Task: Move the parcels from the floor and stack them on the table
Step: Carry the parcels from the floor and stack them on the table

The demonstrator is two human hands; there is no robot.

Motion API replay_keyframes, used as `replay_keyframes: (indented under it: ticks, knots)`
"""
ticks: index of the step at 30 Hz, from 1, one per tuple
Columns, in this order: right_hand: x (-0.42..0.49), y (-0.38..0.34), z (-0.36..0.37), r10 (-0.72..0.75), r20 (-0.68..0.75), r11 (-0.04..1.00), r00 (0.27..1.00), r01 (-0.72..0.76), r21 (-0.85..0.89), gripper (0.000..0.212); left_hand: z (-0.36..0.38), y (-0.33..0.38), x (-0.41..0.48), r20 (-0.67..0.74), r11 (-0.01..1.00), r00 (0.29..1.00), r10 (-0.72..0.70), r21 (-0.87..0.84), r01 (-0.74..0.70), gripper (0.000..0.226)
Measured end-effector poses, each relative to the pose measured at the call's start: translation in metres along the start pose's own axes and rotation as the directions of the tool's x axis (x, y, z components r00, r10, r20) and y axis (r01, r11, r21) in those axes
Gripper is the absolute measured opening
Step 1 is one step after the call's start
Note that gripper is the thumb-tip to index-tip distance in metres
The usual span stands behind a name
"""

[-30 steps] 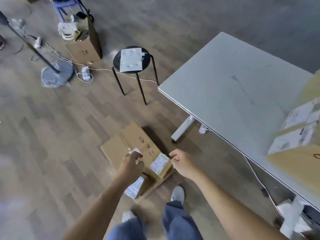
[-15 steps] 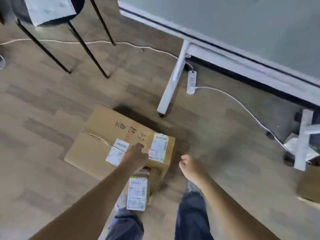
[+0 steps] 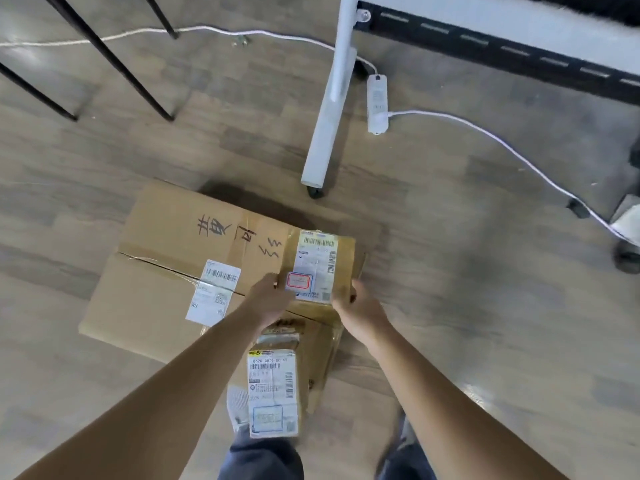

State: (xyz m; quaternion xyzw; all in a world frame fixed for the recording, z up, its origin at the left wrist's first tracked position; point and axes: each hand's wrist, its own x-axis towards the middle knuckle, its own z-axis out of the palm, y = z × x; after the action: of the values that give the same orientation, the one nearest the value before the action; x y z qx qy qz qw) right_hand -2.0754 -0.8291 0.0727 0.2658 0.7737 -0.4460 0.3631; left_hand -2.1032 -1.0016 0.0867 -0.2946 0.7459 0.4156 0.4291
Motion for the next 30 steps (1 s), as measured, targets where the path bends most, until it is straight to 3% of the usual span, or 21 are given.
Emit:
replay_keyframes:
  ticks: [4,11,15,18,22,26,28,30]
  knots:
    - [-0.044,-0.017,-0.046,-0.067,-0.106,0.987,0.992,0.081,0.137,0.037,0.000,0.031,-0.058,0.018,0.995,0.999,-0.033,-0.093,0.034,0.040]
    - [-0.194,-0.058,-0.214,-0.112,-0.294,0.921,0.949,0.210,0.328,0.029,0.055,0.153,-0.226,0.217,0.992,0.972,0.086,-0.107,-0.063,0.028]
    - [-0.284,-0.064,-0.327,-0.175,-0.363,0.899,0.915,0.299,0.320,0.035,0.104,0.224,-0.333,0.290,0.981,0.941,0.174,-0.131,-0.141,0.034]
    - [-0.343,-0.049,-0.405,-0.250,-0.391,0.904,0.886,0.359,0.234,0.037,0.142,0.262,-0.404,0.282,0.960,0.918,0.279,-0.046,-0.278,0.034]
    - [-0.418,-0.019,-0.497,-0.339,-0.327,0.898,0.882,0.407,0.169,0.040,0.187,0.294,-0.489,0.311,0.828,0.818,0.484,0.137,-0.543,0.025]
    - [-0.486,0.010,-0.569,-0.358,-0.424,0.890,0.832,0.441,0.113,0.059,0.223,0.332,-0.556,0.362,0.628,0.651,0.667,0.197,-0.753,0.012]
    - [-0.510,0.024,-0.600,-0.382,-0.465,0.872,0.799,0.478,0.105,0.060,0.241,0.355,-0.580,0.317,0.595,0.619,0.719,0.180,-0.783,0.017]
    - [-0.530,0.034,-0.628,-0.391,-0.501,0.863,0.772,0.497,0.093,0.056,0.252,0.381,-0.604,0.210,0.607,0.618,0.757,0.124,-0.785,0.037]
